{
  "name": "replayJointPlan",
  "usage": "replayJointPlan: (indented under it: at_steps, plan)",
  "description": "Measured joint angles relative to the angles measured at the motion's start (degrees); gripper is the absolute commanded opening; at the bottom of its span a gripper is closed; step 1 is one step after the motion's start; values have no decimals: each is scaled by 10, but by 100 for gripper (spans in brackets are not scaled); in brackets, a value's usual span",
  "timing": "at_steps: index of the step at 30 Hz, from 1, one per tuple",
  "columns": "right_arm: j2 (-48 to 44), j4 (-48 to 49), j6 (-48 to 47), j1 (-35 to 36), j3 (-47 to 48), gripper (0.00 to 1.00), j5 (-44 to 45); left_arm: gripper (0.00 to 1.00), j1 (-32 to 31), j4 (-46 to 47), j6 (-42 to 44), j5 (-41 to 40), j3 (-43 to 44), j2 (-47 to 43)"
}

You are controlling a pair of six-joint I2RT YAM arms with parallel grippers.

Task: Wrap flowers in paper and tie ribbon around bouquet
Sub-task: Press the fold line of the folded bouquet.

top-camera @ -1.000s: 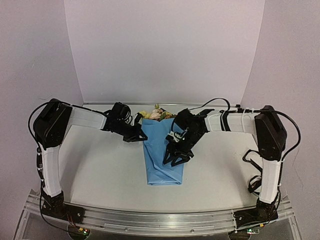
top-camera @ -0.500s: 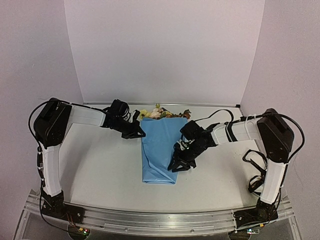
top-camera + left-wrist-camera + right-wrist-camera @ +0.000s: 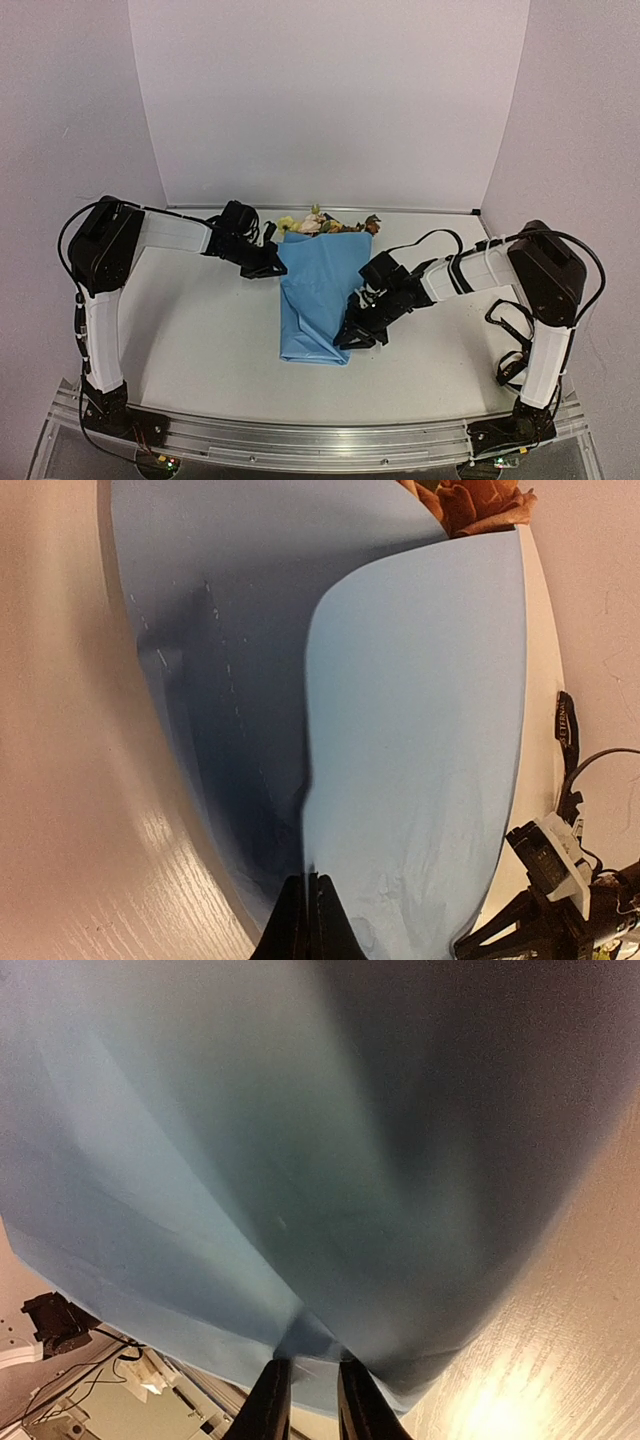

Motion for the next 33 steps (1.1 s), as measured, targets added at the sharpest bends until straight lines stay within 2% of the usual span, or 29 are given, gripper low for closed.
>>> replayJointPlan:
  at_steps: [8, 24, 28, 29, 30, 33]
  plan:
    - [-1, 2, 7, 12, 8, 2, -4, 0, 0, 0, 2, 11, 0, 0]
    - [29, 12, 10, 35, 8, 0, -10, 1, 0, -5, 3, 16, 0, 0]
    - [32, 24, 9, 36, 0, 0, -13, 12, 0, -17, 3, 5, 0, 0]
    - [32, 25, 10, 36, 0, 0, -14, 19, 0, -18, 3, 1, 0, -1]
    - [32, 26, 9, 36, 0, 0, -14, 31, 0, -21, 6, -3, -1, -3]
    - [32, 26, 9, 36, 0, 0, -14, 54, 0, -30, 5, -20, -9, -20]
